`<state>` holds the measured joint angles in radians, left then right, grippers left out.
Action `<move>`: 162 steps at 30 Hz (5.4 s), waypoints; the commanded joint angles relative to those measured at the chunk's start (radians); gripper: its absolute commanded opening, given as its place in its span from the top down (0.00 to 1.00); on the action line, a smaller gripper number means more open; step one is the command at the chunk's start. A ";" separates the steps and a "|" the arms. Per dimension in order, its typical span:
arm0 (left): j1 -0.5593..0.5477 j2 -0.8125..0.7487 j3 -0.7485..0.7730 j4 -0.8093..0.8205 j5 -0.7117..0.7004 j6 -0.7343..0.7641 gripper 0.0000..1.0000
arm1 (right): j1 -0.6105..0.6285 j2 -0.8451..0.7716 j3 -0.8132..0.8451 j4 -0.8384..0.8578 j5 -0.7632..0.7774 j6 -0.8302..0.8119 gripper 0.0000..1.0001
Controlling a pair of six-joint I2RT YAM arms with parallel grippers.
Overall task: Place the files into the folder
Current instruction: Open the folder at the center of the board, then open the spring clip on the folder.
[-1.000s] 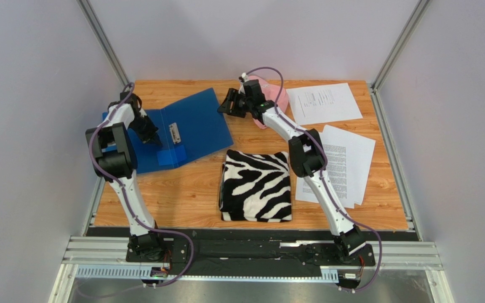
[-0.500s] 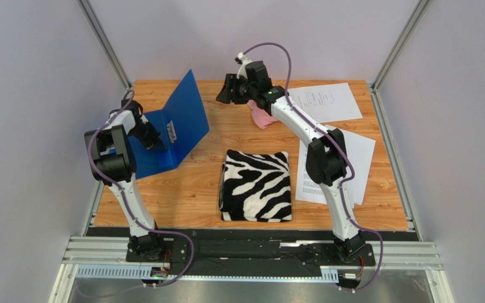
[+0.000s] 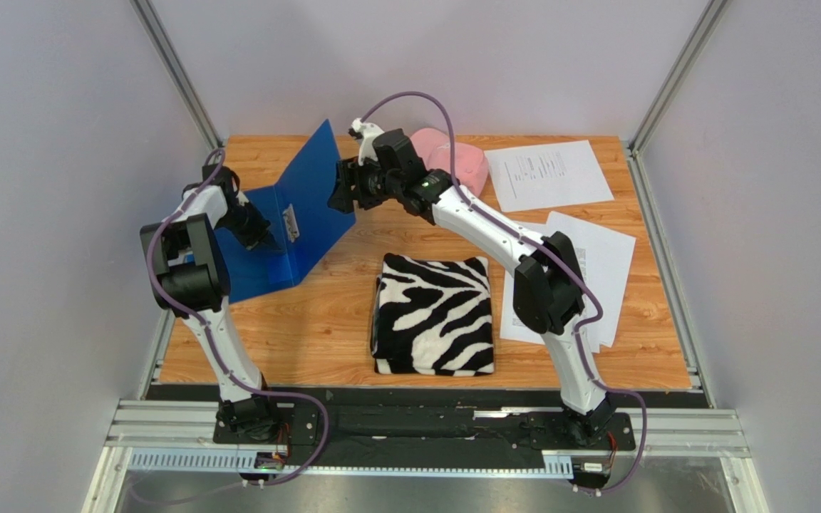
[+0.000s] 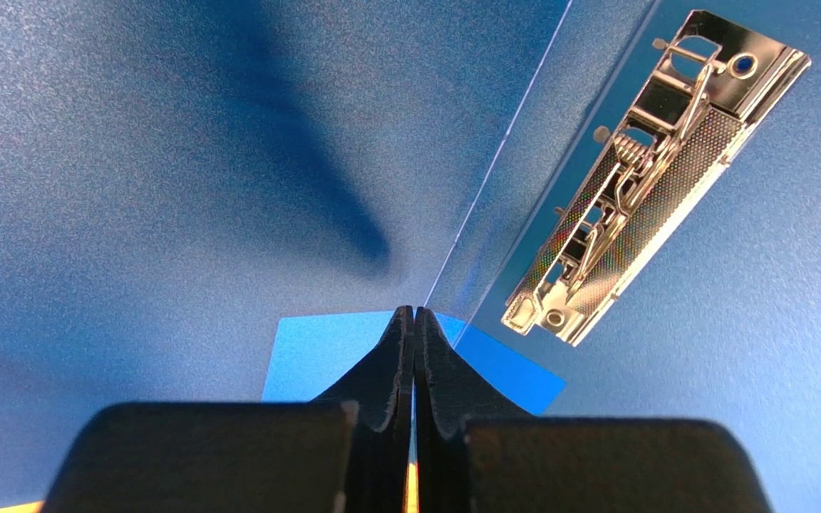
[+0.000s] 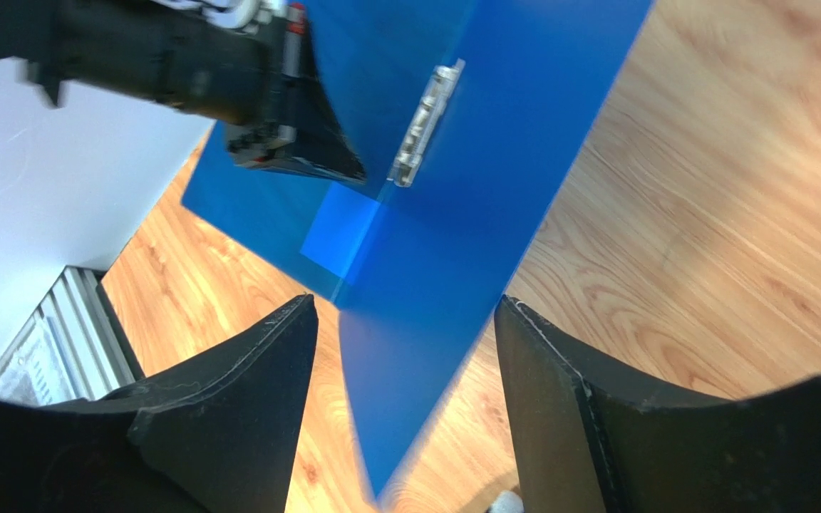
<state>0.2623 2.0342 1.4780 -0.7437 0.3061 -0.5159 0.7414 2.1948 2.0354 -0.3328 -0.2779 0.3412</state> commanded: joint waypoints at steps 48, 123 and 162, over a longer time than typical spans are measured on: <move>0.086 -0.057 0.031 -0.002 0.021 0.014 1.00 | -0.085 0.385 0.108 0.150 -0.228 0.131 0.61; 0.074 -0.127 -0.265 0.104 0.157 -0.153 1.00 | 0.053 0.804 0.497 0.532 -0.195 0.834 0.75; -0.192 0.248 0.562 -0.183 -0.222 0.123 0.80 | -0.050 0.438 0.195 -0.063 -0.199 0.162 0.58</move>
<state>0.0803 2.2513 1.9526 -0.9169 0.1204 -0.4095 0.6849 2.6595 2.2581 -0.3080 -0.5045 0.5823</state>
